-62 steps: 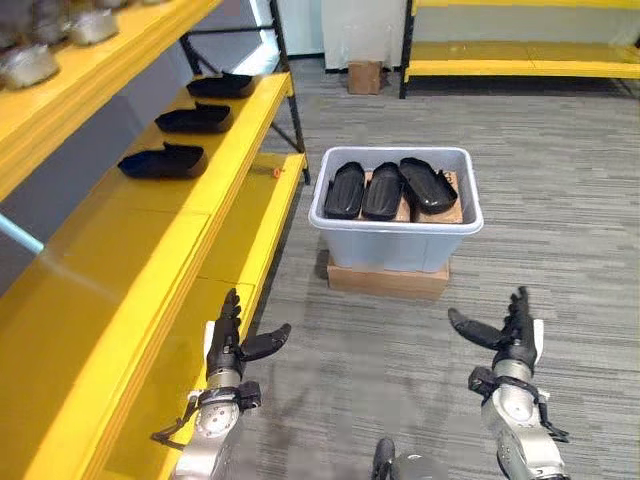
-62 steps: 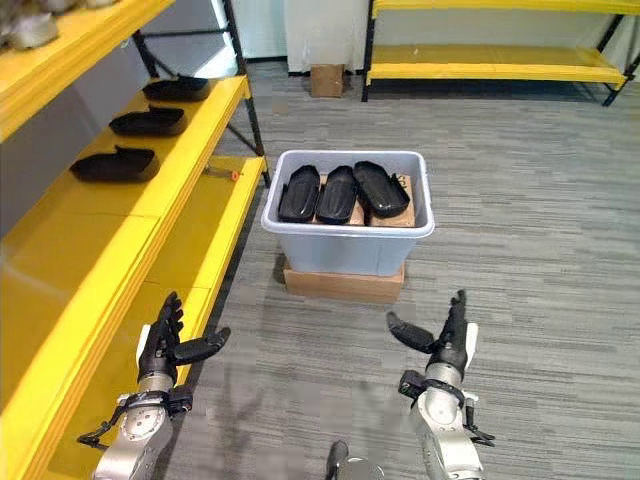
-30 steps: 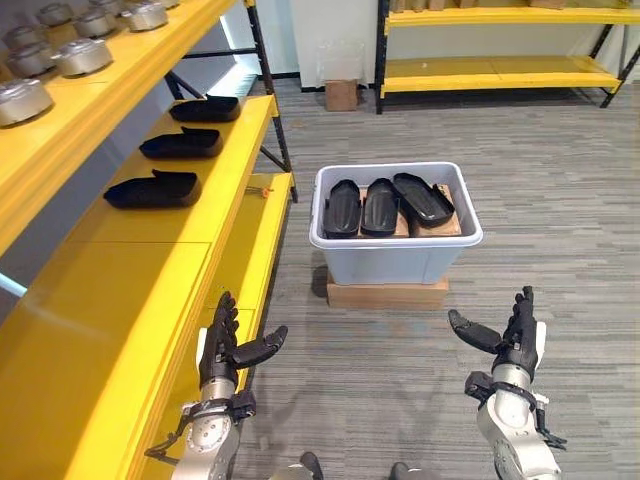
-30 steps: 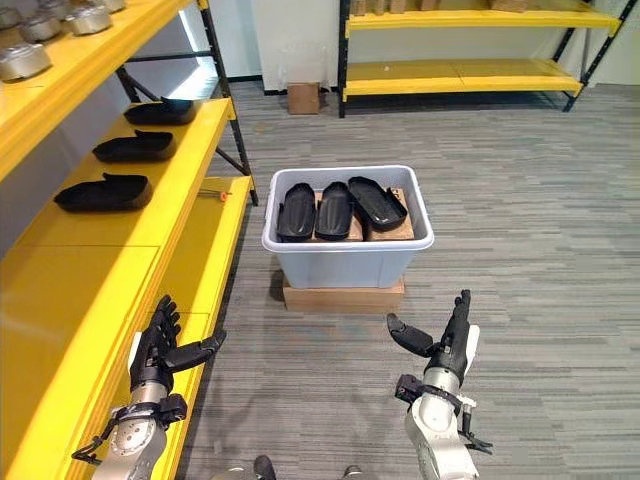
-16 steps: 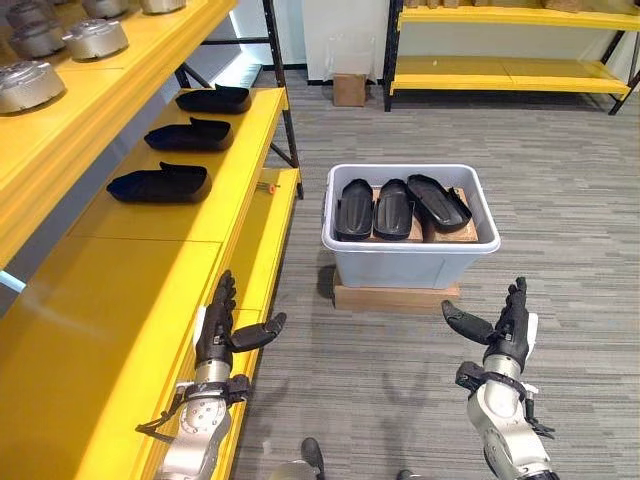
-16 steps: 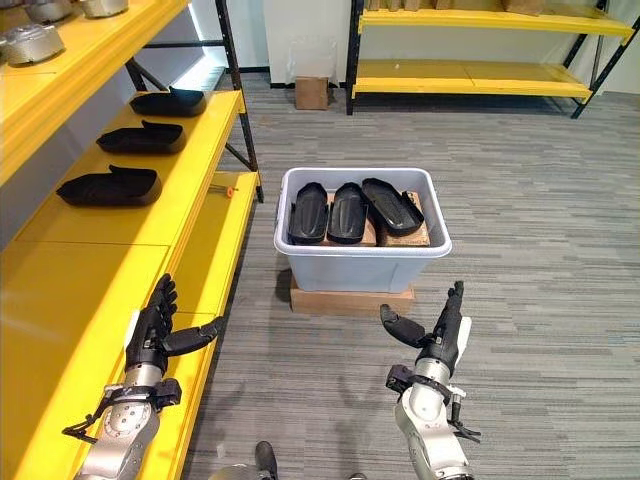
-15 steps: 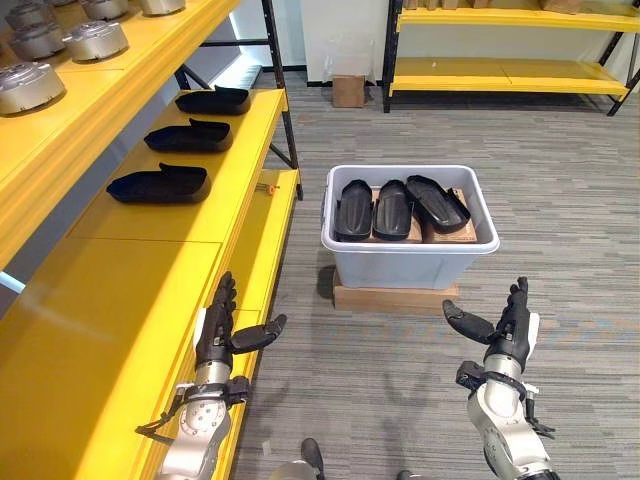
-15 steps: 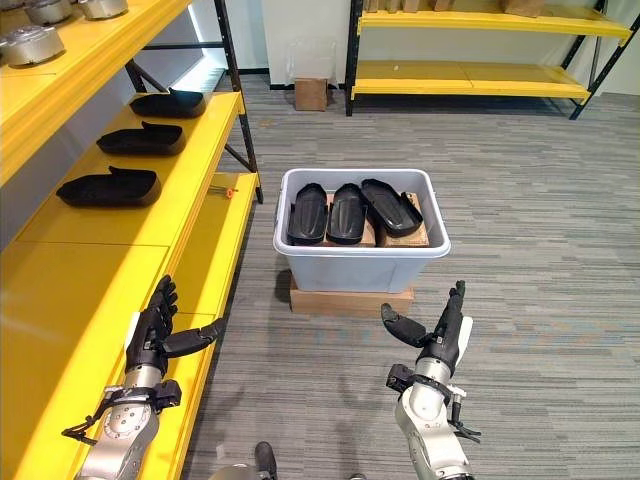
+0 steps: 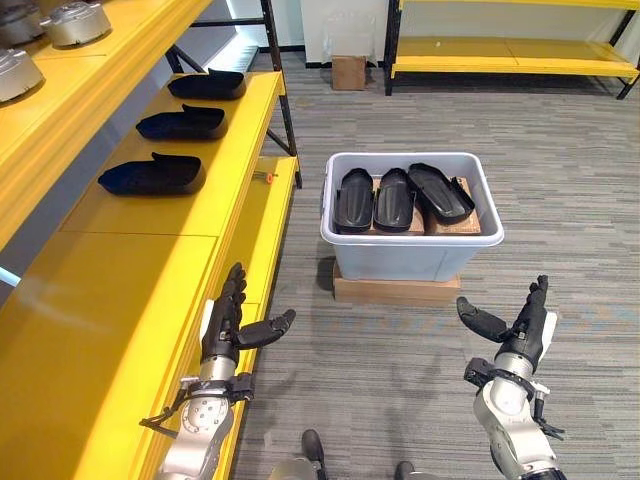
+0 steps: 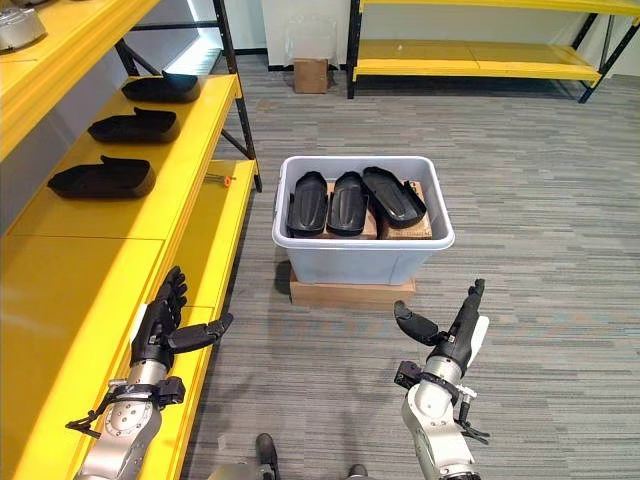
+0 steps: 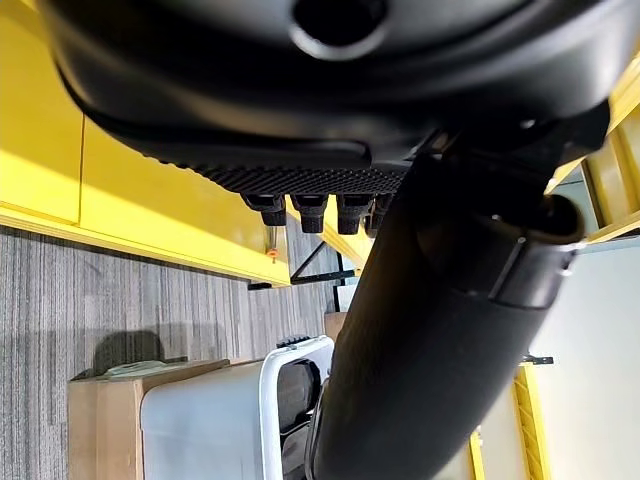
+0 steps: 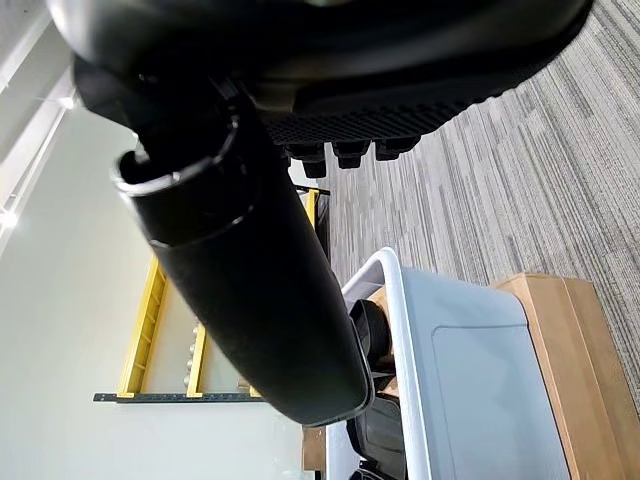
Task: Move parts from the plastic box to the shelf.
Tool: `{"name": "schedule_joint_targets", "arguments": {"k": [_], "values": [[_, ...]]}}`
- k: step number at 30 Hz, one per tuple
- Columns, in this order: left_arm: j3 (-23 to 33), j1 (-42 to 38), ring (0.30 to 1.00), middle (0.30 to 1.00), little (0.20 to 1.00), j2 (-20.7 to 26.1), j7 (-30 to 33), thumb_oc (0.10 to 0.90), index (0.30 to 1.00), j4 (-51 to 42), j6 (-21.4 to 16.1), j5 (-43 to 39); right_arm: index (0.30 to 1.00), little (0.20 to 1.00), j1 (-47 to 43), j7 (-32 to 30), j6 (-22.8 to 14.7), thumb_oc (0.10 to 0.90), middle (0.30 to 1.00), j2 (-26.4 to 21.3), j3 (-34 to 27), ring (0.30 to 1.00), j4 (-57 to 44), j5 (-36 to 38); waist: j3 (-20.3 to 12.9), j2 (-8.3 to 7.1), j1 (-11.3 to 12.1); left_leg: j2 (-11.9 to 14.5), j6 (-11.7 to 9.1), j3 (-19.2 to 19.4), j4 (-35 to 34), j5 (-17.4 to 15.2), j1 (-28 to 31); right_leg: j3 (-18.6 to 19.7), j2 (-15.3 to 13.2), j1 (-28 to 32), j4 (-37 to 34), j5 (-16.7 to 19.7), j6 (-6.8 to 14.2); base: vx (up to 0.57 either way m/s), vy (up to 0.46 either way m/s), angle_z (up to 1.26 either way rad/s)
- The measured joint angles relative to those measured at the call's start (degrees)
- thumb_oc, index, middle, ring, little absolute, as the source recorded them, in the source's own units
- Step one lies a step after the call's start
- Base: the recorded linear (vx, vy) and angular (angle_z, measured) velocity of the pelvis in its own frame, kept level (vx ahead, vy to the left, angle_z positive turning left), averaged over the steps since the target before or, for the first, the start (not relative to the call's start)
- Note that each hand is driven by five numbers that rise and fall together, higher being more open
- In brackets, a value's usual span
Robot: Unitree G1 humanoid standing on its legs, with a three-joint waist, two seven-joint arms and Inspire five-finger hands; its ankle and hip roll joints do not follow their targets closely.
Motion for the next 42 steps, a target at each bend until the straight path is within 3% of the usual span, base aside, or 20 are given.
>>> {"name": "schedule_joint_targets", "arguments": {"k": [9,12,14,15,16,17,18,19,20,21,24,25,27,29,32,33,34,36,39,42], "values": [[0.1,-0.02,1.0,1.0,1.0,0.05,-4.9,0.9,1.0,-0.22,-0.01,-0.3,1.0,1.0,-0.75,4.21,-0.56,0.9,1.0,-0.66,-0.09,1.0,-3.32,-1.56,-0.03,0.33,0.18,-0.5,0.69,-0.13,3.62,-2.62,-2.65,0.04,-1.17,-2.62,4.35,-1.63,0.35,0.04,0.175,0.02],[0.09,-0.22,1.0,1.0,1.0,-0.02,-8.12,0.9,1.0,-0.18,-0.02,-0.3,1.0,1.0,-1.95,6.57,-0.6,0.9,1.0,-1.41,-0.38,1.0,-3.81,-1.83,-0.03,0.28,0.2,-1.84,2.2,-0.64,5.01,-4.71,-3.15,-0.11,-2.87,-5.8,11.65,-2.63,0.91,0.04,0.263,0.01],[0.14,-0.42,1.0,1.0,1.0,-0.07,-8.91,0.9,1.0,0.03,-0.01,-0.28,1.0,1.0,-2.86,7.58,-0.61,0.9,1.0,-1.36,-0.3,1.0,-4.37,-1.87,-0.01,0.16,0.35,-2.64,3.55,-0.67,5.99,-5.61,-4.2,0.55,-4.67,-13.39,24.93,-3.53,3.72,0.05,0.16,-0.13],[0.18,-0.36,1.0,1.0,1.0,0.2,-9.29,0.9,1.0,0.09,0.02,-0.29,1.0,1.0,-2.77,7.84,-0.67,0.9,1.0,-0.99,-0.18,1.0,-4.45,-2.14,-0.14,-1.02,0.3,-2.96,4.75,-0.25,7.08,-6.28,-4.52,2.14,-5.47,-18.43,38.57,-6.08,8.38,0.06,0.131,0.09],[0.18,0.26,1.0,1.0,1.0,0.5,-9.48,0.9,1.0,-0.06,0.02,-0.3,1.0,1.0,-2.38,7.91,-0.64,0.9,1.0,-0.65,0.32,1.0,-4.39,-2.13,-0.62,-2.26,0.43,-4.05,5.46,-0.08,8.18,-6.76,-4.38,1.95,-4.72,-21.48,49.26,-6.43,7.0,0.1,0.086,-0.1],[-0.28,2.64,1.0,1.0,1.0,0.53,-9.02,0.9,1.0,-0.35,0.07,-0.35,1.0,1.0,-2.59,8.53,-0.85,0.9,1.0,0.05,0.25,1.0,-4.21,-2.28,-1.61,-2.04,1.29,-4.88,5.28,0.59,7.71,-7.78,-3.39,0.89,-4.97,-22.27,49.87,-0.75,5.73,0.09,-0.017,-0.34],[-0.07,3.59,1.0,1.0,1.0,0.71,-8.97,0.9,1.0,-0.52,0.07,-0.4,1.0,1.0,-2.73,8.75,-1.06,0.9,1.0,0.21,0.72,1.0,-3.99,-2.29,-1.51,-1.23,1.6,-4.21,5.89,0.65,5.33,-7.41,-1.83,0.36,-5.46,-23.47,51.46,1.56,4.93,0.1,-0.094,-0.56],[0.31,4.01,1.0,1.0,1.0,1.06,-8.48,0.9,1.0,-0.46,0.14,-0.43,1.0,1.0,-2.59,9.21,-1.25,0.9,1.0,0.42,1.32,1.0,-3.71,-2.31,-1.51,-1.22,1.56,-4.25,6.2,1.11,3.59,-6.88,-0.65,-0.26,-6.1,-24.76,51.21,-1.06,3.93,0.1,-0.143,-0.38],[0.78,3.88,1.0,1.0,1.0,1.42,-8.18,0.9,1.0,-0.42,0.13,-0.52,1.0,1.0,-2.42,9.28,-1.31,0.9,1.0,0.67,1.52,1.0,-3.72,-2.3,-1.5,-1.3,1.37,-4.09,5.27,1.07,2.74,-6.08,-0.26,-1.1,-6.14,-25.18,44.77,-4.95,2.43,0.15,-0.199,-0.16],[1.05,3.24,1.0,1.0,1.0,1.92,-8.18,0.9,1.0,-0.18,0.13,-0.51,1.0,1.0,-2.33,9.24,-1.53,0.9,1.0,0.6,1.56,1.0,-3.75,-2.3,-1.43,-1.43,0.9,-4.04,4.87,1.17,2.39,-5.92,-0.41,-1.56,-6.21,-25.08,34.07,-5.15,1.96,0.19,-0.212,0.02],[0.45,1.1,1.0,1.0,1.0,2.05,-8.11,0.9,1.0,1.19,0.13,-0.41,1.0,1.0,-2.27,8.99,-1.81,0.9,1.0,0.68,1.55,1.0,-3.79,-2.27,-1.48,-1.86,-1.18,-5.23,4.38,0.46,3.16,-7.05,-0.94,0.09,-9.27,-24.6,6.98,3.04,3.46,0.3,-0.274,0.25],[-0.12,0.75,1.0,1.0,1.0,2.07,-8.08,0.9,1.0,1.94,0.09,-0.4,1.0,1.0,-2.21,8.9,-1.66,0.9,1.0,0.82,1.67,1.0,-3.8,-2.28,-1.46,-2.01,-1.7,-5.99,3.89,-0.37,4.04,-7.9,-0.76,0.73,-11.24,-24.48,3.28,5.89,4.33,0.24,-0.194,0.37],[-1.52,1.1,1.0,1.0,1.0,1.89,-8.11,0.9,1.0,2.78,0.08,-0.38,1.0,1.0,-2.04,8.56,-0.68,0.9,1.0,1.37,1.74,1.0,-3.79,-2.28,-1.15,-1.94,-1.75,-6.51,4.02,-0.72,5.65,-9.9,1.24,-0.01,-14.04,-22.65,-1.52,11.9,3.77,0.32,-0.303,0.22],[-1.64,3.14,1.0,1.0,1.0,1.78,-8.29,0.9,1.0,2.8,0.04,-0.39,1.0,1.0,-1.37,8.34,0.06,0.9,1.0,2.71,1.24,1.0,-3.83,-2.29,-1.07,-2.22,-1.72,-6.25,2.54,-2.62,6.59,-11.64,3.35,-1.27,-14.92,-19.24,-1.78,14.91,3.68,0.36,-0.409,0.34],[-1.0,5.75,1.0,1.0,1.0,2.0,-8.08,0.9,1.0,2.42,0.09,-0.43,1.0,1.0,-0.51,8.66,1.51,0.9,1.0,2.9,1.47,1.0,-3.82,-2.25,-1.3,-2.6,-1.07,-4.47,0.61,-4.26,6.65,-12.25,5.24,-3.9,-12.29,-14.15,-2.22,15.01,3.43,0.23,-0.303,0.29],[-0.59,6.46,1.0,1.0,1.0,2.45,-7.98,0.9,1.0,2.3,0.11,-0.47,1.0,1.0,-0.48,8.73,1.57,0.9,1.0,2.93,1.68,1.0,-3.83,-2.25,-1.8,-3.44,-1.06,-4.31,-0.39,-4.84,6.63,-12.37,5.31,-4.45,-11.1,-13.02,-1.8,15.15,3.31,0.24,-0.389,0.08],[-0.7,7.14,1.0,1.0,1.0,1.21,-6.99,0.9,1.0,2.52,0.59,-0.63,1.0,1.0,-1.97,8.98,2.22,0.9,1.0,1.17,1.75,1.0,-3.19,-2.21,-1.95,-0.82,-0.6,-0.95,-2.71,-4.64,5.6,-11.59,5.2,-5.3,-7.38,-13.5,-0.51,15.98,1.35,0.24,-0.404,0.04],[-0.7,7.5,1.0,1.0,1.0,0.95,-6.99,0.9,1.0,1.49,0.58,-1.67,1.0,1.0,-2.75,8.92,3.4,0.9,1.0,-0.58,2.0,1.0,-3.14,-2.18,-2.04,0.45,-0.88,1.84,-4.19,-4.45,3.05,-9.77,6.31,-6.48,-4.56,-13.94,1.17,13.23,-0.56,0.16,-0.3,-0.06],[-0.68,5.98,1.0,1.0,1.0,0.43,-6.72,0.9,1.0,-0.7,0.34,-2.72,1.0,1.0,-4.93,6.33,3.36,0.9,1.0,-2.57,1.37,1.0,-2.64,-2.2,-1.96,0.56,-1.63,5.46,-5.34,-2.94,2.59,-7.45,7.06,-7.9,-1.54,-14.97,4.99,8.43,-2.75,0.15,-0.278,-0.06],[-0.88,2.59,1.0,1.0,1.0,-0.4,-4.94,0.9,1.0,0.05,0.19,-2.77,1.0,1.0,-6.02,3.99,2.99,0.9,1.0,-2.87,0.93,1.0,-0.96,-2.22,-1.79,0.38,-3.03,7.16,-5.88,-2.82,4.48,-6.96,5.72,-9.15,-1.92,-17.78,12.16,2.82,-3.46,0.15,-0.221,0.15]]}}
